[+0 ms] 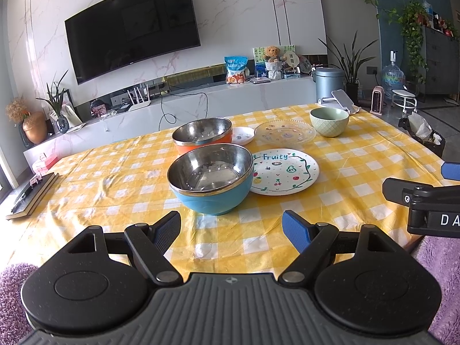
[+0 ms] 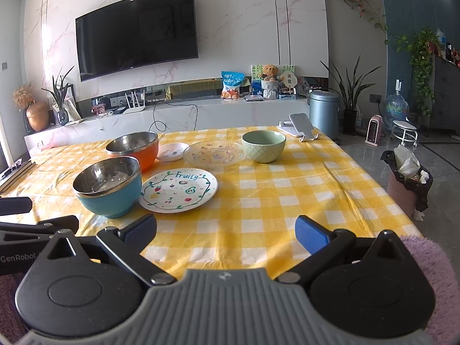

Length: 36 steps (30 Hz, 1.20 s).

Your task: Organize plates and bowls

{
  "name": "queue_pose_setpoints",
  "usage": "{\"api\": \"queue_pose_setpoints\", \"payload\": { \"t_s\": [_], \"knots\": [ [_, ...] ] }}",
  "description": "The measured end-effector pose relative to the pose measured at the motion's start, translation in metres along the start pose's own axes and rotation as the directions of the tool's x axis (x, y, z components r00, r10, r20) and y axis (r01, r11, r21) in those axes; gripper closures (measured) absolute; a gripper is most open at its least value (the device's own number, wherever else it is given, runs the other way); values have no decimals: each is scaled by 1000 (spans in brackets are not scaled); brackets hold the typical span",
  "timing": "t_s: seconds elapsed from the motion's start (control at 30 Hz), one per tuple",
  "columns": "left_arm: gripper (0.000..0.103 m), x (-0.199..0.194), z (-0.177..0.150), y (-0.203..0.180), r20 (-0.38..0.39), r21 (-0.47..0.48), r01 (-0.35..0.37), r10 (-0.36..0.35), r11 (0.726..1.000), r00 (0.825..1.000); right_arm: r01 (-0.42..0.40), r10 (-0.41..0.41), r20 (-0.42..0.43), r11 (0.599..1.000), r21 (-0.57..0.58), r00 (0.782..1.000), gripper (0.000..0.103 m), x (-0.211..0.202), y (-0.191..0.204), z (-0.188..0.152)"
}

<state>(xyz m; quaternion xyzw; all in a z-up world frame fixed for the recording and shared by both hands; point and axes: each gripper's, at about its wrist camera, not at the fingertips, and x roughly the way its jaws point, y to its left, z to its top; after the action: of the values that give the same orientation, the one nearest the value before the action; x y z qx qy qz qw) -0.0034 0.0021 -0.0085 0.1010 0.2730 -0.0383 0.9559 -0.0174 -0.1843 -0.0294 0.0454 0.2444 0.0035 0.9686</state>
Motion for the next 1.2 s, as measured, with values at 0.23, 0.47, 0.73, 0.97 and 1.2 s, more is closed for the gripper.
{"api": "queue_pose_setpoints", "payload": {
  "t_s": [0.23, 0.47, 0.73, 0.97, 1.2],
  "knots": [
    [9, 0, 0, 0, -2, -1, 1, -1, 1000, 1000, 1, -1, -2, 1000, -1, 1000, 3, 0, -1, -1],
    [9, -1, 0, 5, -5, -14, 23, -23, 1000, 1000, 8, -8, -15, 1000, -13, 1000, 3, -2, -2, -4],
    [10, 11, 7, 36, -41, -145, 122, -129, 982, 991, -45, 40, -118, 998, -41, 992, 3, 16, 14, 8],
    [16, 38, 15, 84, -97, -365, 169, -217, 916, 971, -60, 54, -165, 998, -34, 985, 3, 49, 38, 30],
    [39, 75, 34, 117, -153, -455, 109, -198, 884, 968, -99, 99, -198, 995, 11, 975, 7, 90, 70, 64]
  ]
}}
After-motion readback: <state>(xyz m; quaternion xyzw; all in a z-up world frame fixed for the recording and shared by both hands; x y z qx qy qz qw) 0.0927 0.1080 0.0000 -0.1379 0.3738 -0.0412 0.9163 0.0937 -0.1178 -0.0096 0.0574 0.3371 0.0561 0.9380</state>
